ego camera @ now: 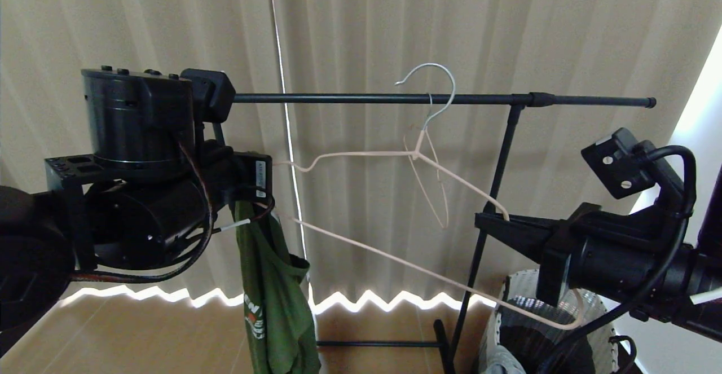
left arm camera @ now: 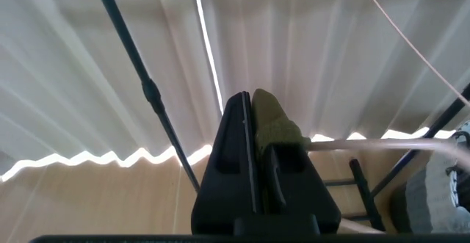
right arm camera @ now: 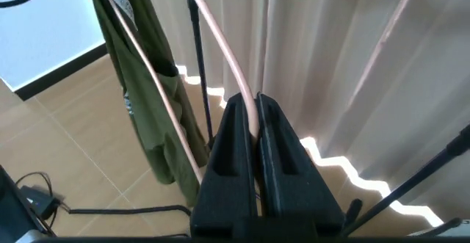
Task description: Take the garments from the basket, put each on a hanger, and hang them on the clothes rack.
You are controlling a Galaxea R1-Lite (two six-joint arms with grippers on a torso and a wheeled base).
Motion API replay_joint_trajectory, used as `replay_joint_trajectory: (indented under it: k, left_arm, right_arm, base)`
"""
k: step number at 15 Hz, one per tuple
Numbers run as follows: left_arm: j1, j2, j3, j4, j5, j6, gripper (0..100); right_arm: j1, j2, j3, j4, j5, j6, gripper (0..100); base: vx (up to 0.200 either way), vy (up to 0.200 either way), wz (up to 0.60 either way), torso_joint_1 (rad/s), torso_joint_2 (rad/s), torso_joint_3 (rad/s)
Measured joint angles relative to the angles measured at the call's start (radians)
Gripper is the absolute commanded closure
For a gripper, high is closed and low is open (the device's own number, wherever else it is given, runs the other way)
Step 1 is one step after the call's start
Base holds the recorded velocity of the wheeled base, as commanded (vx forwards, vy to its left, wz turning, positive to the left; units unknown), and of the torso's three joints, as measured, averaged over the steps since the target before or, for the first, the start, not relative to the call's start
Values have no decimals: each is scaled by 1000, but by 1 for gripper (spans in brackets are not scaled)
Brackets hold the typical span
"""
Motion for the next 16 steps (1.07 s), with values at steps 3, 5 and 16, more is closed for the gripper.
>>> replay_joint_trajectory:
  k: [3,5,16]
  left_arm:
    - [0,3,0,-1,0,-4,100]
    - [1,6,-2,-1,0,-4,100]
    - [8,6,15,0,32,-1,100]
  right_arm:
    - [67,26,-1,1,0,44,100]
    - [99,45,-1,2,-17,101,100]
    - [106,99,-47,11,-272,146,100]
  base:
    - [0,0,0,0,0,0]
    - [0,0,0,0,0,0]
    - [0,0,0,0,0,0]
